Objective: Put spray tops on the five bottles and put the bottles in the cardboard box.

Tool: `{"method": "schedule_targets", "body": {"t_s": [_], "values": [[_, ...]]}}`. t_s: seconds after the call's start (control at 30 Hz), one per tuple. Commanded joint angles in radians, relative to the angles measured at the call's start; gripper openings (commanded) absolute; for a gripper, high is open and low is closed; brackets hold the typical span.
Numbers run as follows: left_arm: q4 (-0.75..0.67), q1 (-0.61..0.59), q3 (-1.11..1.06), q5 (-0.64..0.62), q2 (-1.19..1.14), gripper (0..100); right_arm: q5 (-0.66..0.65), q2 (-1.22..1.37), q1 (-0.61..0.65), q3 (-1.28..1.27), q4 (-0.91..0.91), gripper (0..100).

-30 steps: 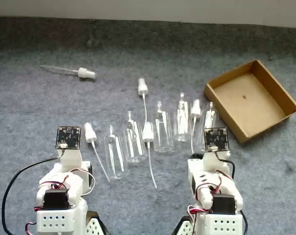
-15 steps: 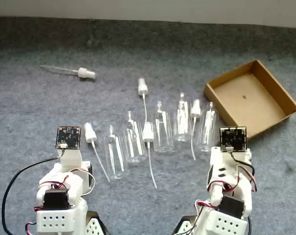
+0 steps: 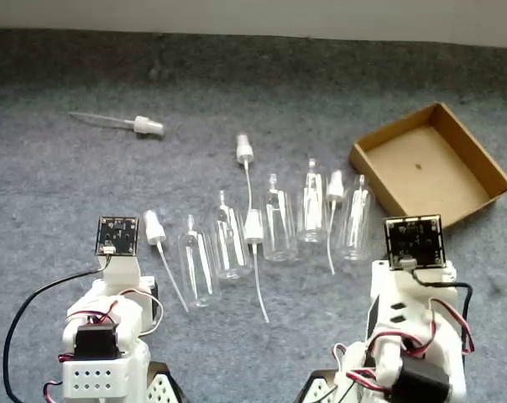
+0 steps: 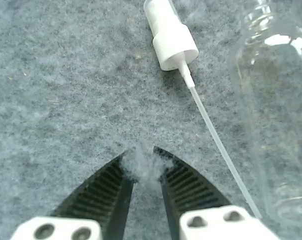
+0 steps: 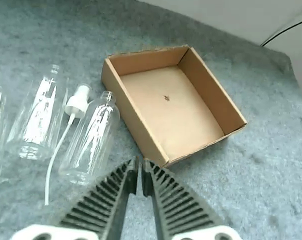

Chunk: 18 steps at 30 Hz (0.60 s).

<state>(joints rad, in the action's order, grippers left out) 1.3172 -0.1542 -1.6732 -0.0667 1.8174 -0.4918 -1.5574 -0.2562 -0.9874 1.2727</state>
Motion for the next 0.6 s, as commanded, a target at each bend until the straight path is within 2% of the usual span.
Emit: {"method": "schedule_targets", "body": {"t_s": [0.0,0.07,0.2,0.33,0.43,0.57], "values": [[0.003,-0.008,-0.022,-0.012,0.008,0,-0.008,0.266,-0.012,0.165,0.019,0.7],[0.003,-0.008,-0.022,-0.012,0.008,0,0.009,0.389,-0.012,0.214,0.019,0.7],[0.003,-0.008,-0.022,-0.012,0.008,0,0.130,0.587,-0.001,0.295,0.019,0.7],[0.003,-0.008,-0.022,-0.012,0.008,0,0.192,0.743,0.114,0.375,0.021,0.7],[0.003,-0.008,-0.022,-0.012,0.008,0,0.288,0.857,0.226,0.449,0.021,0.9],[0.003,-0.008,-0.022,-0.012,0.008,0,0.371,1.024,0.298,0.590,0.054,8.5]]}}
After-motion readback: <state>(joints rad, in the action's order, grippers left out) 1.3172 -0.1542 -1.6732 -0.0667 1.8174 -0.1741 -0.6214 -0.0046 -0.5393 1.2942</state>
